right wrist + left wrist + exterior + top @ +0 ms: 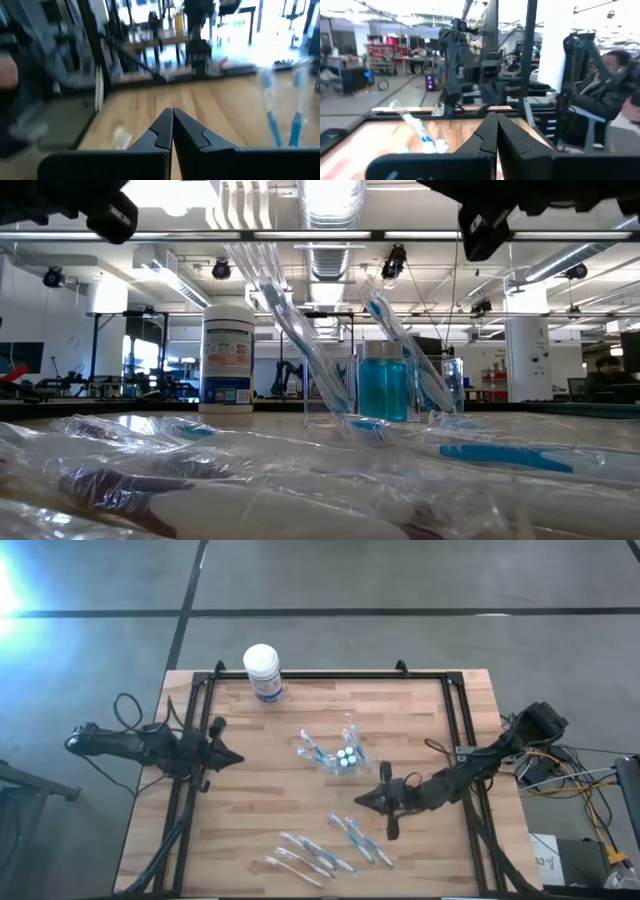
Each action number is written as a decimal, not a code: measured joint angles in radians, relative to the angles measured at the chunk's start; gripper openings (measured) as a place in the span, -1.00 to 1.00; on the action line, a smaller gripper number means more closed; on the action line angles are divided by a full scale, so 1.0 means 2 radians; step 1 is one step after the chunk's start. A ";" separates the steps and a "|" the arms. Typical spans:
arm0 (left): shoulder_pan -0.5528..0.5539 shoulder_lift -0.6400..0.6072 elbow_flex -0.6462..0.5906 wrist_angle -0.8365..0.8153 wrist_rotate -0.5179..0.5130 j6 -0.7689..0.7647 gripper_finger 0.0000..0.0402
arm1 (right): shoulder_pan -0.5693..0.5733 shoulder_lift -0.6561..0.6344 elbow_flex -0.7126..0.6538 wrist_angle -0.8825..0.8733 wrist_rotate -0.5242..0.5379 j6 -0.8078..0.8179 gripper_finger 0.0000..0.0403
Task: Pick & Place toothbrushing station
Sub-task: Put the blue toothbrush into the transparent organizer
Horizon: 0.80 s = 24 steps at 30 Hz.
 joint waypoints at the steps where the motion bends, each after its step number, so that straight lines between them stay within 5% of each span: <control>1: 0.000 -0.006 -0.010 0.001 -0.002 0.007 -0.98 | 0.003 -0.001 0.021 -0.051 0.006 0.006 -0.96; 6: 0.000 -0.029 -0.045 0.003 -0.004 0.009 -0.98 | 0.019 0.005 0.168 -0.388 0.054 0.115 -0.96; 13: 0.000 -0.030 -0.054 -0.001 0.008 0.007 -0.93 | 0.049 0.073 0.351 -0.768 0.022 0.326 -0.96; 18: 0.000 -0.030 -0.054 -0.002 0.041 0.007 -0.92 | 0.068 0.147 0.438 -0.889 -0.010 0.403 -0.96; 24: 0.000 -0.030 -0.054 -0.002 0.046 0.007 -0.98 | 0.079 0.213 0.495 -0.929 -0.046 0.446 -0.96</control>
